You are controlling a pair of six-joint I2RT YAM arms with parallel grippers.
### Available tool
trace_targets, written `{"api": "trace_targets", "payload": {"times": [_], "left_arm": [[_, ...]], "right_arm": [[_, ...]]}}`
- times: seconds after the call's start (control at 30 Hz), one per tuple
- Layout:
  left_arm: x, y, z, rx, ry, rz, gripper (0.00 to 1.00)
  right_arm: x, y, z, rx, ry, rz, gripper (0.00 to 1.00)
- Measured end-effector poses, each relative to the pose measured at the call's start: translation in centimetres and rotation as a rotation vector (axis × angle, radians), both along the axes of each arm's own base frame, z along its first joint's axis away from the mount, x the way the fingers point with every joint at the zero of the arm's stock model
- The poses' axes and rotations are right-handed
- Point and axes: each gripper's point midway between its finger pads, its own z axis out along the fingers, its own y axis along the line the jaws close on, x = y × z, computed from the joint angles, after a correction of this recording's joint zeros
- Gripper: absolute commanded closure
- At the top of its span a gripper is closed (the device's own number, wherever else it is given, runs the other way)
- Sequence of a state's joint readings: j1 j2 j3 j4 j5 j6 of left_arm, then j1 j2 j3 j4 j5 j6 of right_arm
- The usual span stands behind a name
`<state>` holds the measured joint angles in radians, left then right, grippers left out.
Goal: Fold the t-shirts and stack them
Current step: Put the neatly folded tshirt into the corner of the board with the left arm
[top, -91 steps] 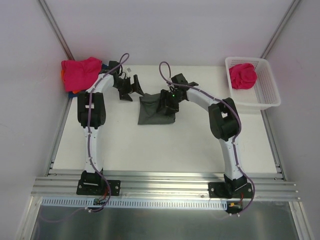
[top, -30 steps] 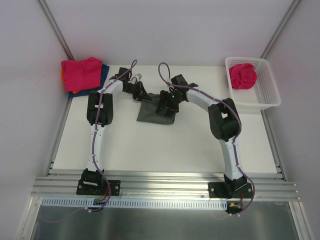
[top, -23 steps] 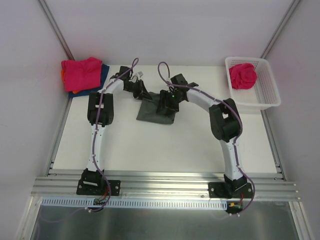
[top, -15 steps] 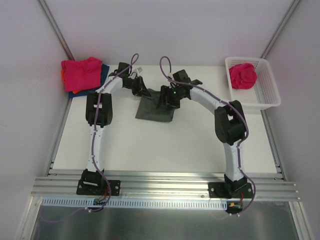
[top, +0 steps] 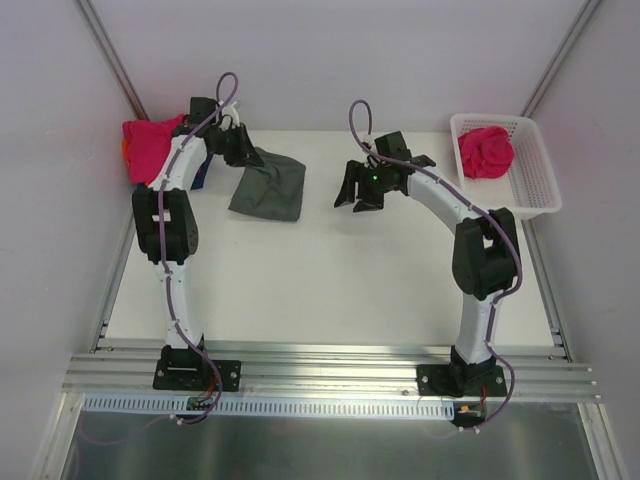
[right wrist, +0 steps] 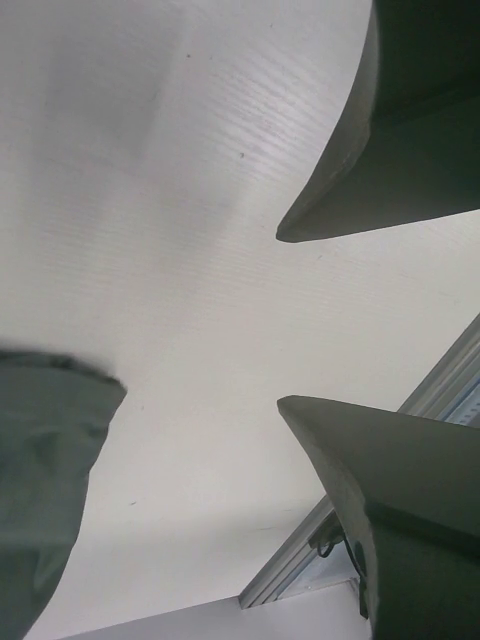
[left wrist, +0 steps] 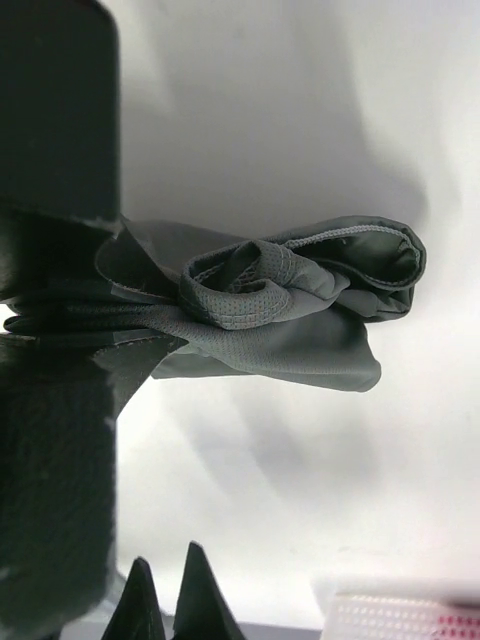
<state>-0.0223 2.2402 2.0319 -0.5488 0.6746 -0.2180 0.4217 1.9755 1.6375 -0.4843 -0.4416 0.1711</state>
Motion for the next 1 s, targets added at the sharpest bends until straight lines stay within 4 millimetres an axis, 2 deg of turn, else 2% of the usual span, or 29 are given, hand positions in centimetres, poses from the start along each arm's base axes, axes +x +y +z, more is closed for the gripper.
{"api": "trace_targets", "payload": {"times": [0.13, 0.37, 0.5, 0.57, 0.63, 0.73, 0.9, 1.0], "left_arm": [[0.7, 4.5, -0.2, 0.053, -0.009, 0.081, 1.0], [1.3, 13.3, -0.8, 0.139, -0.004, 0.24, 1.0], [1.9, 17.7, 1.0, 0.189, -0.049, 0.317, 1.0], [2.6, 19.6, 2.7, 0.219, -0.099, 0.35, 1.0], [3.3, 20.6, 4.6, 0.244, -0.154, 0.368, 1.0], [4.1, 21.1, 6.8, 0.273, -0.221, 0.379, 1.0], [4.8, 21.8, 8.6, 0.323, -0.279, 0.402, 1.0], [5.1, 23.0, 9.5, 0.359, -0.301, 0.436, 1.0]], "right_arm": [[-0.2, -0.6, -0.6, -0.008, 0.018, -0.009, 0.33], [-0.2, -0.6, -0.5, -0.008, 0.014, -0.009, 0.33], [-0.2, -0.8, -0.4, -0.012, 0.004, -0.009, 0.33], [-0.4, -0.9, -0.4, -0.016, 0.004, -0.007, 0.33], [-0.7, -1.1, -0.5, -0.021, 0.005, -0.005, 0.33], [-1.1, -1.3, -0.7, -0.029, 0.007, -0.004, 0.32], [-2.0, -1.7, -0.6, -0.036, 0.006, 0.0, 0.32], [-2.6, -2.1, -0.6, -0.041, 0.007, 0.002, 0.32]]}}
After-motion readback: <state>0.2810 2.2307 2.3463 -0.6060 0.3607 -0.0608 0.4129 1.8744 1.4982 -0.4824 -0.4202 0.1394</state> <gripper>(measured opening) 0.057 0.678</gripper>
